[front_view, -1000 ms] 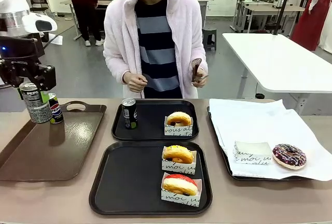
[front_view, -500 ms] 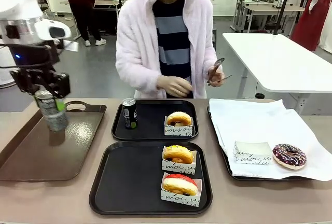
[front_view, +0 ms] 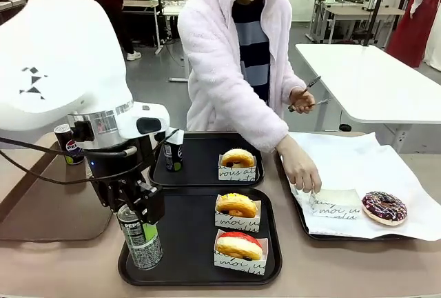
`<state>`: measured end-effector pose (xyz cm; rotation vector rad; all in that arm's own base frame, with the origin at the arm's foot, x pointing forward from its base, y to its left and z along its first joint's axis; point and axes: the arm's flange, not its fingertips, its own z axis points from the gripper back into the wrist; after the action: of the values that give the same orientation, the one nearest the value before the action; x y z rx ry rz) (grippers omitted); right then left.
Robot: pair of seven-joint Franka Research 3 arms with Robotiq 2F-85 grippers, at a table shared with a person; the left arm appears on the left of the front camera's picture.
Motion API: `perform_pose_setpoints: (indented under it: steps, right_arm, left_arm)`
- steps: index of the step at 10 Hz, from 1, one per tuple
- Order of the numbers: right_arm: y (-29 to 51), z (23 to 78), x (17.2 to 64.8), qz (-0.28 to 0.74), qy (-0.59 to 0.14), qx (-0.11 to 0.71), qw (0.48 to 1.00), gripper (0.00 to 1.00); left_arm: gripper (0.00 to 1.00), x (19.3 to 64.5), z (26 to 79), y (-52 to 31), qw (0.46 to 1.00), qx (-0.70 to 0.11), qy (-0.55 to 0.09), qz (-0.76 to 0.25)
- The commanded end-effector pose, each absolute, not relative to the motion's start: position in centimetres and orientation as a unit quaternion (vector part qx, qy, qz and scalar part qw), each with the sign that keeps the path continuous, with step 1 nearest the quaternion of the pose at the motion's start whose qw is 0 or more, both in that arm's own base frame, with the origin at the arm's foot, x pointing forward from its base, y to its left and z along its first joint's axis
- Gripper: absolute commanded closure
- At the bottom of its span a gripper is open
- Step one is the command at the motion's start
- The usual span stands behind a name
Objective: Set up donuts and drinks on trays.
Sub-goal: Pick up one Pepsi coke from the Handle tray and place it on the Flat Tray without a Pepsi coke.
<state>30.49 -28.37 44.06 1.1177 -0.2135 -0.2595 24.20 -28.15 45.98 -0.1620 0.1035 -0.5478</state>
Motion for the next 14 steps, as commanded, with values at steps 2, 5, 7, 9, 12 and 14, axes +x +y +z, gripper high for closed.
perform_pose_setpoints:
  steps: [2, 5, 7, 9, 12, 14]
  right_arm:
    - [-28.4, 44.0, 30.5, -0.119, -0.107, 0.533, 0.831, 0.00]
    - [-28.4, 44.0, 30.5, -0.119, -0.107, 0.533, 0.831, 0.00]
    - [-28.4, 44.0, 30.5, -0.119, -0.107, 0.533, 0.831, 0.00]
    - [-28.4, 44.0, 30.5, -0.119, -0.107, 0.533, 0.831, 0.00]
    - [-28.4, 44.0, 30.5, -0.119, -0.107, 0.533, 0.831, 0.00]
    - [-28.4, 44.0, 30.5, -0.119, -0.107, 0.533, 0.831, 0.00]
  left_arm:
    - [0.42, 24.2, 46.0, -28.2, 0.958, -0.080, 0.051, -0.270]
    - [0.42, 24.2, 46.0, -28.2, 0.958, -0.080, 0.051, -0.270]
    - [0.42, 26.4, 45.0, -28.7, 0.960, -0.080, 0.039, -0.264]
    - [0.42, 28.4, 43.3, -29.3, 0.960, -0.071, 0.038, -0.270]
    - [0.42, 29.6, 41.4, -29.7, 0.960, -0.055, 0.036, -0.272]
    - [0.42, 29.9, 39.9, -29.7, 0.961, -0.051, 0.035, -0.271]
